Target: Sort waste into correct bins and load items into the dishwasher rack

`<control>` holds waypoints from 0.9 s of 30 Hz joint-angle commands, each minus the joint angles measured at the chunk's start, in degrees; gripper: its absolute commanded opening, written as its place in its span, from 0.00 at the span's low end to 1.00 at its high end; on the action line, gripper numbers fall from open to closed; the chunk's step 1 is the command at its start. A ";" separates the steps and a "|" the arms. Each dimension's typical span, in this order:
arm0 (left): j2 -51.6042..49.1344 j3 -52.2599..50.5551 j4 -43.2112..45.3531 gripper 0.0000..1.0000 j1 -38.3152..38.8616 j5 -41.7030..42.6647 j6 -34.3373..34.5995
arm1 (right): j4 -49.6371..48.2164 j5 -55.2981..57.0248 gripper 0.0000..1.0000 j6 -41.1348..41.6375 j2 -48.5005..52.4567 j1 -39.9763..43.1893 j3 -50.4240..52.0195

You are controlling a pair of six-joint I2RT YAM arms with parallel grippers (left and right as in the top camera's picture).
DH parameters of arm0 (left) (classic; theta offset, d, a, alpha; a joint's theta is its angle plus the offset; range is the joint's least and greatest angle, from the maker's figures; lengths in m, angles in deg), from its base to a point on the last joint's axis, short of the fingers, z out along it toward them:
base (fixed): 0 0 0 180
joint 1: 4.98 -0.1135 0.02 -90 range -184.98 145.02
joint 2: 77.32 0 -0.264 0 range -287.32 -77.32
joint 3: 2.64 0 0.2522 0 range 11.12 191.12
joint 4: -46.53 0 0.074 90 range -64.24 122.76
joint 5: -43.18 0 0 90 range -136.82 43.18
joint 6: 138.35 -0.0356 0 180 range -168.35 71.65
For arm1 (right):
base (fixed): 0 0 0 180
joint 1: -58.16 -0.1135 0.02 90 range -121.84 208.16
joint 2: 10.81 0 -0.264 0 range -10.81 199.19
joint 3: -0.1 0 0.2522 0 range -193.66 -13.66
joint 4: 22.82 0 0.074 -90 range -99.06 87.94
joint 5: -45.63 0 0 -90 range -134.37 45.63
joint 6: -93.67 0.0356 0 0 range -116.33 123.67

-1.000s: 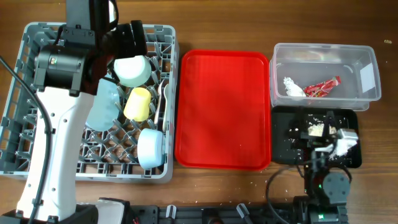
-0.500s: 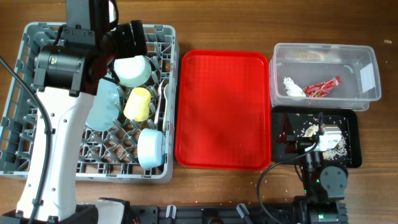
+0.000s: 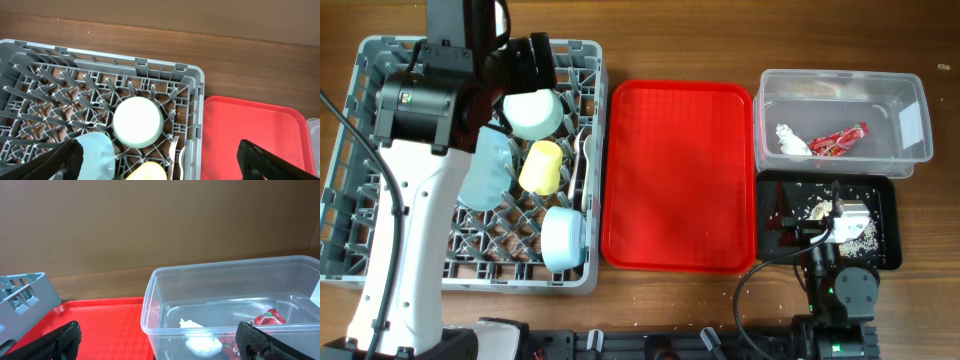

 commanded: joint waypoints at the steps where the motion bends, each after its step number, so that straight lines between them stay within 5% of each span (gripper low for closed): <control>1: -0.24 0.11 0.09 1.00 -0.15 0.44 0.55 | -0.37 0.52 1.00 1.11 -0.68 0.28 0.07; 9: -0.11 0.02 -0.20 1.00 -0.15 0.50 0.55 | -0.37 0.52 1.00 1.14 -0.68 0.28 0.07; 16: 16.55 -2.51 -0.94 1.00 -0.15 0.50 0.55 | -0.37 0.52 1.00 1.11 -0.68 0.28 0.07; 27: 62.60 -42.51 1.68 1.00 -4.66 0.07 0.39 | -0.37 0.52 1.00 1.14 -0.68 0.28 0.07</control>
